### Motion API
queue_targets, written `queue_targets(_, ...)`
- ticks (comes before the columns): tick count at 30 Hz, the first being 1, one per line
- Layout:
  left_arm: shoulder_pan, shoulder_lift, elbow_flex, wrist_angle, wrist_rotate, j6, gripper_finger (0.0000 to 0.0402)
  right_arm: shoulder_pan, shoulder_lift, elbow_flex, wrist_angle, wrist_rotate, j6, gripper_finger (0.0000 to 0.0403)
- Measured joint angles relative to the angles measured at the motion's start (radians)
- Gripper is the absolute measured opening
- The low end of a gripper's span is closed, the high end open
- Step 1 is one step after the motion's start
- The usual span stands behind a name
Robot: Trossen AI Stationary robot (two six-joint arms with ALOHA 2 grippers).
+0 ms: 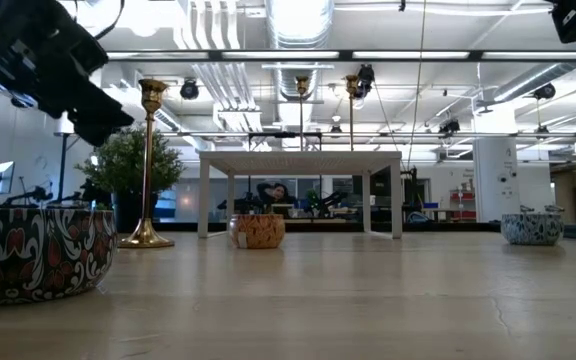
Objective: Pick & Place candle stick holders
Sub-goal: Put the golden candle holder on the shelf aligned with the other golden candle holder
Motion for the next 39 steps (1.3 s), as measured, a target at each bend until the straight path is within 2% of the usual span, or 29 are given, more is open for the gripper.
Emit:
queue_targets(9, 0.000, 0.039, -0.105, 0.251, 0.000, -0.045, 0.0147, 0.000, 0.000, 0.000, 0.001, 0.045, 0.000, 0.0027)
queue_targets(28, 0.000, 0.158, -0.112, 0.390, 0.013, -0.044, 0.0147, 0.000, 0.000, 0.001, 0.021, 0.047, 0.000, 0.0027)
queue_targets(39, 0.000, 0.253, -0.101, 0.479, 0.031, -0.038, 0.0145, 0.000, 0.000, 0.001, 0.021, 0.125, -0.002, 0.0027)
